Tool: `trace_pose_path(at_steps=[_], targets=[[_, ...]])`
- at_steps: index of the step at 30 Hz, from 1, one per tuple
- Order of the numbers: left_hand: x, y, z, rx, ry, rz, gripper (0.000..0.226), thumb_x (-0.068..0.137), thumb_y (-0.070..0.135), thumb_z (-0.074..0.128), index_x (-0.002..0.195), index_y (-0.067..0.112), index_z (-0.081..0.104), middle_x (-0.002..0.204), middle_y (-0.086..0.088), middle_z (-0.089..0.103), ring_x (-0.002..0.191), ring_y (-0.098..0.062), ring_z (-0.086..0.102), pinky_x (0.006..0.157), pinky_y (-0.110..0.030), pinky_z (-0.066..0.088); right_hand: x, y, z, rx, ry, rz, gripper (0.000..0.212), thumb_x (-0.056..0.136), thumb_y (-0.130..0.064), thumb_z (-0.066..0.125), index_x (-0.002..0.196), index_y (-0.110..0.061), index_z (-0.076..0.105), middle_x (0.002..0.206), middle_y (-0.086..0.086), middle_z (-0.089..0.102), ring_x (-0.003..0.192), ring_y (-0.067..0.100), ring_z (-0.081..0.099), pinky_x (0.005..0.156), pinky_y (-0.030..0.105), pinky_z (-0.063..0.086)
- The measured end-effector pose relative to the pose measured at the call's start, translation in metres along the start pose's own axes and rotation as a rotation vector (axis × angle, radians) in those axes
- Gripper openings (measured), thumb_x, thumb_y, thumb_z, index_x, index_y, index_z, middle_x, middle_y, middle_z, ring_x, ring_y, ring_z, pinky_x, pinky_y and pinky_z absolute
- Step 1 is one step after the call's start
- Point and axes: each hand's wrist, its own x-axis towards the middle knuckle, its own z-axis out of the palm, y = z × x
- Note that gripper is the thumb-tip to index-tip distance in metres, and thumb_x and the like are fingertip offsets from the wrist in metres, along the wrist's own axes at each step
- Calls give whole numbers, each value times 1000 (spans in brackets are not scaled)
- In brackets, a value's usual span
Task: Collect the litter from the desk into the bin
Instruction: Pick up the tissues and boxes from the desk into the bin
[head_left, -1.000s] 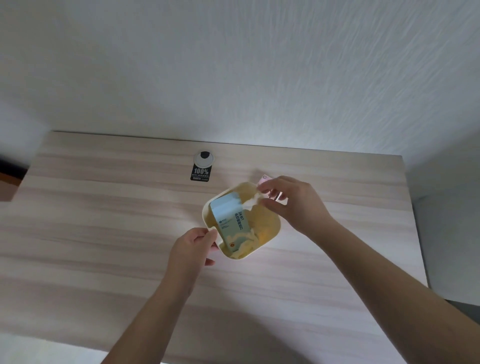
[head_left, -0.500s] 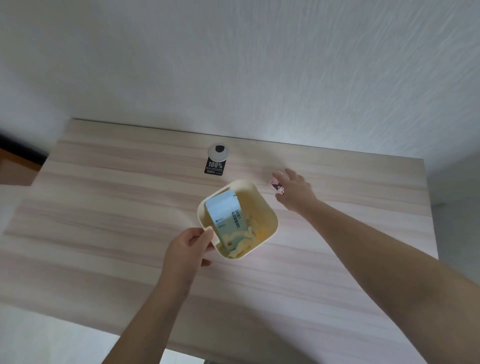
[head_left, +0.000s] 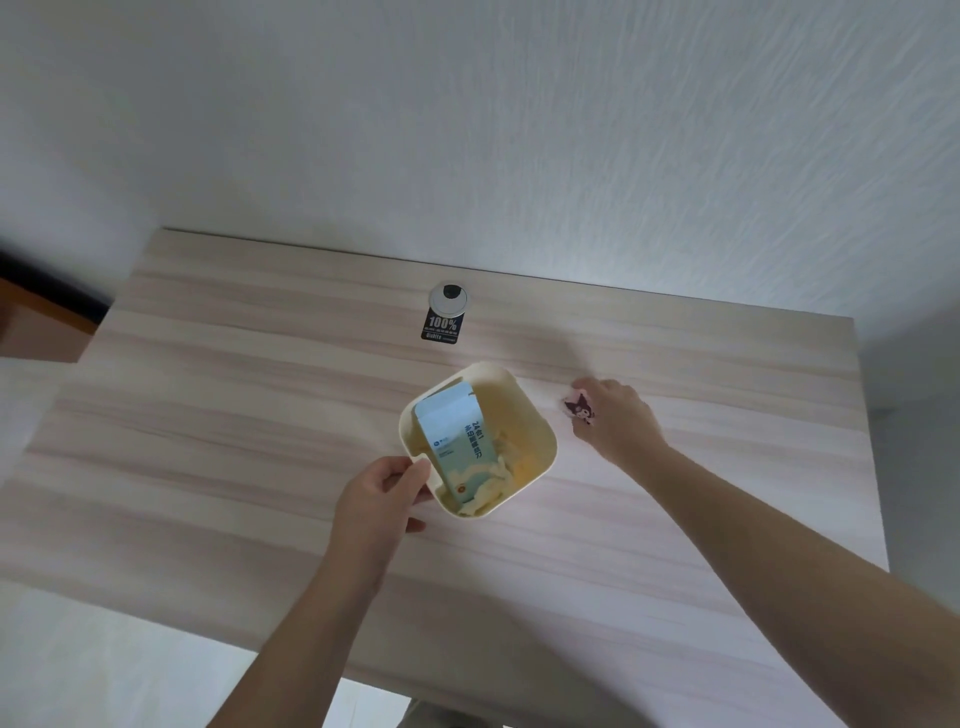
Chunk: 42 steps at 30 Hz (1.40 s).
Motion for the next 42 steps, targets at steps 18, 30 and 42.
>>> trace_pose_path(at_steps=[18,30,42], targets=[[-40,1,22,79,-37,20,17,95,23,60,103,10,68,93,-8,76,87,-14,75,57,-30,54,-132,-78,-80,163,53,-388,41,83,-42,64,117,-22,53,124,-3,57,109,18,51,96,33,40],[-75,2,11,137,-28,93,15,94,15,59,91,6,70,83,-8,76,80,-14,75,48,-28,43,-138,-44,-90,355,141,-199,32,98,-32,44,127,-24,53,125,-6,61,106,10,57,91,30,47],[-120,-9,-8,97,8,117,19,95,19,59,86,8,72,78,-6,78,77,-18,75,49,-28,41,-143,-44,-62,929,-345,14,35,100,-45,33,126,-38,56,125,-12,61,117,9,54,102,44,45]])
